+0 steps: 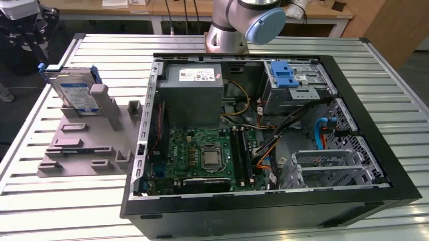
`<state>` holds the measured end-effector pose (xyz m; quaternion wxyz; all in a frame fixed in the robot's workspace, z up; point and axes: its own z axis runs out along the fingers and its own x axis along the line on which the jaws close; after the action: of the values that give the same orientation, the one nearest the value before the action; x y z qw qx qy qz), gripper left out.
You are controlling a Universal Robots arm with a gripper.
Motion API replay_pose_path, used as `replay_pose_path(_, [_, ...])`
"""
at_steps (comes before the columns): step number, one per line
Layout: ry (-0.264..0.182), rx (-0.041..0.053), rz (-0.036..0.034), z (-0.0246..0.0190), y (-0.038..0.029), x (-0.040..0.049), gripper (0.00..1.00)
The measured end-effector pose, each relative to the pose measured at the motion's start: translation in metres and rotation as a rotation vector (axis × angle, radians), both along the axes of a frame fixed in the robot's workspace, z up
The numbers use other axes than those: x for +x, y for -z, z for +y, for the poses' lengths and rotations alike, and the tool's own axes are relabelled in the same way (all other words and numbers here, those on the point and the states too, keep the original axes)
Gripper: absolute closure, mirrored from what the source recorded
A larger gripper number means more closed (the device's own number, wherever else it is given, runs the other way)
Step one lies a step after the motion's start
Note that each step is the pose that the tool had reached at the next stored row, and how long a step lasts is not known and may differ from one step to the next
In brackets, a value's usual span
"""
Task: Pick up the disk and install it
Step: 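Pick up the disk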
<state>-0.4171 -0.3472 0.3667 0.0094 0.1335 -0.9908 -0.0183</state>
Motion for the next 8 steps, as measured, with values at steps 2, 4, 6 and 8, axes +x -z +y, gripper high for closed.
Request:
replay_pose_path(2, [-0.018, 0.0, 0.0, 0.0, 0.0, 0.0, 0.89])
replay_pose_path(4, [-0.039, 0.0, -0.0001, 0.0, 0.0, 0.0, 0.89])
replay_pose_path(6, [-0.064, 0.0, -0.0002, 0.0, 0.0, 0.0, 0.89])
replay_pose_path(8, [-0.085, -0.0001, -0.0005, 0.0, 0.0, 0.0, 0.89])
